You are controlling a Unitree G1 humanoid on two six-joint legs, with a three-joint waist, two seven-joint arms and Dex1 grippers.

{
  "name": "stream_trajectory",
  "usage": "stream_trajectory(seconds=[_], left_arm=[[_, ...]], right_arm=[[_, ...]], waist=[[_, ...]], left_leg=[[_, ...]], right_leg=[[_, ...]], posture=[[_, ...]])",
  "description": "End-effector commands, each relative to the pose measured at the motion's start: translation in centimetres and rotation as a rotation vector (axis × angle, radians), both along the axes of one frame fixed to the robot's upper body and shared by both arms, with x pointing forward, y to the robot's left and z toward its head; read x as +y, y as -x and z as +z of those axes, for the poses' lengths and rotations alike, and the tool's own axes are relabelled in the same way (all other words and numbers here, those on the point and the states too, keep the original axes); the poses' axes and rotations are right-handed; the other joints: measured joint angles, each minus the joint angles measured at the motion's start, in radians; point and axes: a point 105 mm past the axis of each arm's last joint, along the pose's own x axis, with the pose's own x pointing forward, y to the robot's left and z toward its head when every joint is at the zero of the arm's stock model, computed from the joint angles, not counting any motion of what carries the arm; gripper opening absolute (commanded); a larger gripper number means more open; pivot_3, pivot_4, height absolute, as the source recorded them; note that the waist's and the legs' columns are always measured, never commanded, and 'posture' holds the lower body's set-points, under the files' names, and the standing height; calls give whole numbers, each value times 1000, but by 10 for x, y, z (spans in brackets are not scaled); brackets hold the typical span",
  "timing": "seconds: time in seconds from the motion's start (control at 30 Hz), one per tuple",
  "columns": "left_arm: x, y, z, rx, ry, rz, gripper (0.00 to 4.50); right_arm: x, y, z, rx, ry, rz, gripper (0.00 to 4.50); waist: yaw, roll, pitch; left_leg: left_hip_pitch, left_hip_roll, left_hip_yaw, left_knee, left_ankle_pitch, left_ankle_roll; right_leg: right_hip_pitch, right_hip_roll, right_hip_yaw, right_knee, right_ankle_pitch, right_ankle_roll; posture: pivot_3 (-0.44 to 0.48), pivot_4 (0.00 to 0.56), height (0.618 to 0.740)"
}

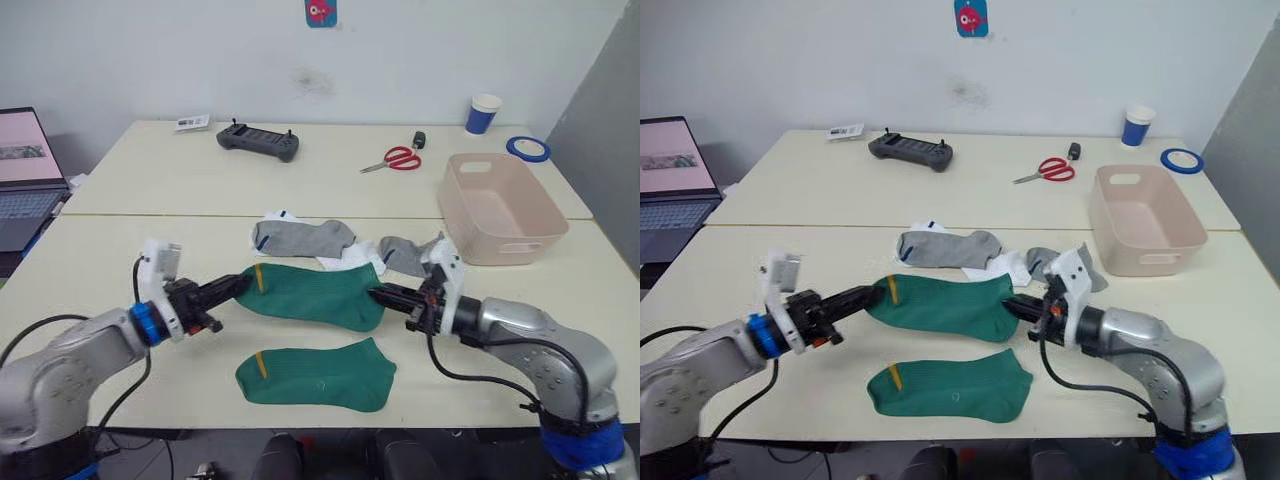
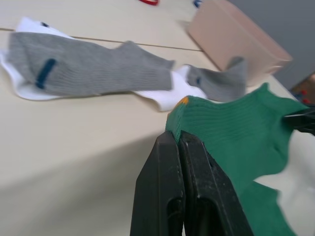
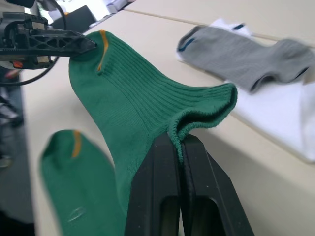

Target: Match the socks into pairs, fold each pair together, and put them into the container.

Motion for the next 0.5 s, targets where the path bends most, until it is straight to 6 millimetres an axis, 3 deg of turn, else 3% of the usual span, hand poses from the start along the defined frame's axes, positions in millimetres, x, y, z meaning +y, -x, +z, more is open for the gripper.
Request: stream_trajectory(seconds=[0.03, 0.23, 0.37, 0.5], left_arm=[[-7, 25, 4, 29, 31, -29, 0], [-16, 48, -42, 140, -31, 68, 0], [-15, 42, -64, 130, -77, 154, 0], [-16, 41, -74, 117, -126, 166, 0]], right_arm=[[1, 23, 5, 22, -6, 73, 21], [5, 35, -23, 23, 118, 90, 21], [6, 33, -42, 13, 179, 82, 21], [2, 34, -59, 27, 242, 74, 21]], waist=[[2, 0, 0], [4, 0, 0], [6, -1, 0], [8, -2, -1]], left_leg=[[0, 0, -1, 0, 0, 0], [3, -1, -2, 0, 0, 0], [2, -2, -2, 0, 0, -1], [1, -3, -1, 0, -2, -3]], right_leg=[[1, -1, 0, -1, 0, 0], [6, -3, 1, -5, -4, -9], [5, -3, 2, -11, -3, -10], [5, -6, 2, -12, -3, -9]], posture=[[0, 150, 740], [0, 150, 740], [0, 150, 740], [0, 150, 740]])
